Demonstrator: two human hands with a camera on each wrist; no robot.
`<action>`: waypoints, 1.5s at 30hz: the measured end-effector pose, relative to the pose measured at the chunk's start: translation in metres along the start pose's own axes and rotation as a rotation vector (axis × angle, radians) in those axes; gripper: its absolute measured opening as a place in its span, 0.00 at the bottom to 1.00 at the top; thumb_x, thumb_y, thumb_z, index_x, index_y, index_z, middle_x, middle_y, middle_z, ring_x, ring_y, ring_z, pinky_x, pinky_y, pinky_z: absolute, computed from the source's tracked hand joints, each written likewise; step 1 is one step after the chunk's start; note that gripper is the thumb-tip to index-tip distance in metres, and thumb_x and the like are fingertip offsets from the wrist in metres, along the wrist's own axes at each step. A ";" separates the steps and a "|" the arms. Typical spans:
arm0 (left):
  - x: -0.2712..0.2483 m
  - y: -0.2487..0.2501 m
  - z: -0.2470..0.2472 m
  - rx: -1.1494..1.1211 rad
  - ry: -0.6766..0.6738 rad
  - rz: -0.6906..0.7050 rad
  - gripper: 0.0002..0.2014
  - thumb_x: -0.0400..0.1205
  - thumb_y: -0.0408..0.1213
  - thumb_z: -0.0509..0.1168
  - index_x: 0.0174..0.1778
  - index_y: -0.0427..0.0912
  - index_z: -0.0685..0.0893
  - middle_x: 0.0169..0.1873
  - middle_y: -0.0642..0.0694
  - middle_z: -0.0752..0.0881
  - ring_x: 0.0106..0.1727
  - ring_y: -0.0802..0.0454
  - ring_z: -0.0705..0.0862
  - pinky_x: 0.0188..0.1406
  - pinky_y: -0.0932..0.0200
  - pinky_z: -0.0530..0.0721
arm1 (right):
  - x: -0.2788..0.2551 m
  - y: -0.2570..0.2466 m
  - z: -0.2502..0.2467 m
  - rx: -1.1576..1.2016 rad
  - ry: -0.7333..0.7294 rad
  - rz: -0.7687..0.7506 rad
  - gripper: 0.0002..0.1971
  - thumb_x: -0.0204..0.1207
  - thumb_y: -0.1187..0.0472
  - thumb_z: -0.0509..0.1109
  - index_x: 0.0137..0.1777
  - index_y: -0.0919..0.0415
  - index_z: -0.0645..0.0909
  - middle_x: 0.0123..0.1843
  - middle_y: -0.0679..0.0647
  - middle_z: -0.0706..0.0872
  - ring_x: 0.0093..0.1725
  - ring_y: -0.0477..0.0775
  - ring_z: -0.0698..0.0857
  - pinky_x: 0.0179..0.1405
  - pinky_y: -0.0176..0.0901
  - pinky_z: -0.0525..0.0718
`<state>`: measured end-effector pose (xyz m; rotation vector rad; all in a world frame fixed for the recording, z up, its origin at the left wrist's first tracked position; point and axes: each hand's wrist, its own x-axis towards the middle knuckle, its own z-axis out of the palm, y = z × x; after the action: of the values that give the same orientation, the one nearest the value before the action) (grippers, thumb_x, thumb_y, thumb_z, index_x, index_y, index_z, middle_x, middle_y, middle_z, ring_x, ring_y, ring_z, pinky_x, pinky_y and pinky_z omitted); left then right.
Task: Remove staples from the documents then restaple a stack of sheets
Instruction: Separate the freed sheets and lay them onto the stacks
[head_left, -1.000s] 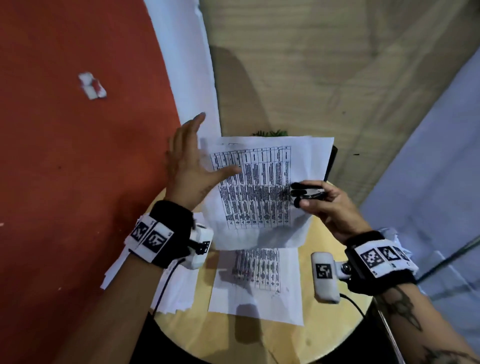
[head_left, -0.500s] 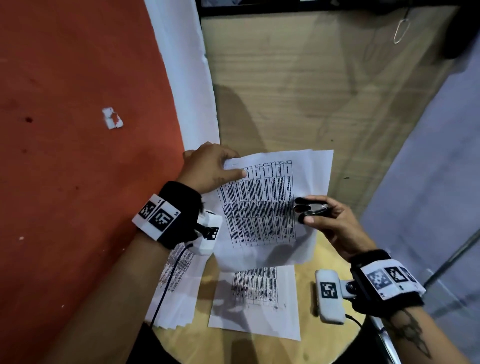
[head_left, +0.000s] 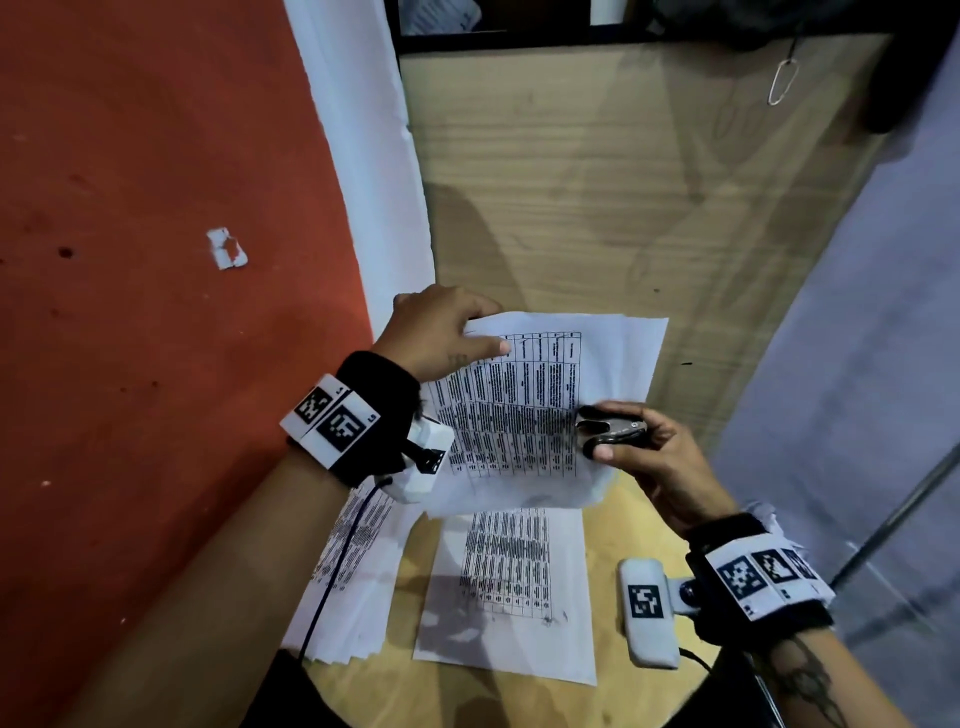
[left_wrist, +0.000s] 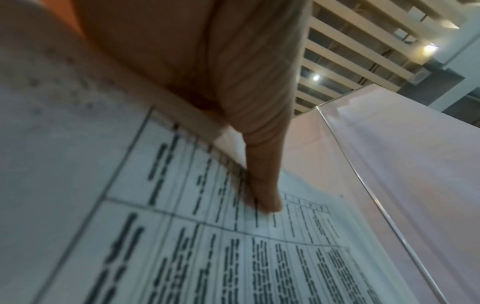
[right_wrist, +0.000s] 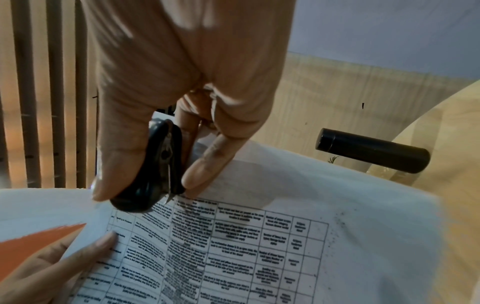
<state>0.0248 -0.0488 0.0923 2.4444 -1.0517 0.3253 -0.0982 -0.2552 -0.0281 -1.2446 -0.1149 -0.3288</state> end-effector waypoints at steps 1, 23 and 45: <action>-0.001 0.001 0.000 0.011 0.009 0.001 0.14 0.76 0.53 0.70 0.47 0.45 0.88 0.28 0.55 0.81 0.43 0.52 0.80 0.56 0.52 0.71 | 0.000 0.001 0.000 0.001 0.000 0.000 0.33 0.34 0.54 0.91 0.45 0.57 0.90 0.48 0.57 0.91 0.46 0.52 0.90 0.44 0.37 0.86; 0.000 0.000 -0.003 -0.232 -0.138 0.061 0.12 0.65 0.51 0.72 0.25 0.47 0.82 0.16 0.56 0.73 0.29 0.55 0.74 0.31 0.58 0.67 | 0.032 -0.021 0.069 -1.227 0.049 -0.982 0.18 0.64 0.72 0.76 0.55 0.70 0.85 0.55 0.63 0.86 0.53 0.60 0.84 0.52 0.49 0.82; -0.006 -0.007 -0.005 -0.441 -0.193 0.135 0.07 0.68 0.41 0.72 0.30 0.41 0.85 0.25 0.49 0.78 0.30 0.61 0.74 0.30 0.62 0.67 | 0.033 -0.041 0.080 -1.350 -0.131 -1.023 0.13 0.69 0.68 0.73 0.53 0.69 0.86 0.52 0.61 0.88 0.49 0.64 0.87 0.40 0.54 0.87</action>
<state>0.0258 -0.0381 0.0918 2.0421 -1.2235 -0.0979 -0.0723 -0.1979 0.0438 -2.4824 -0.7425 -1.3537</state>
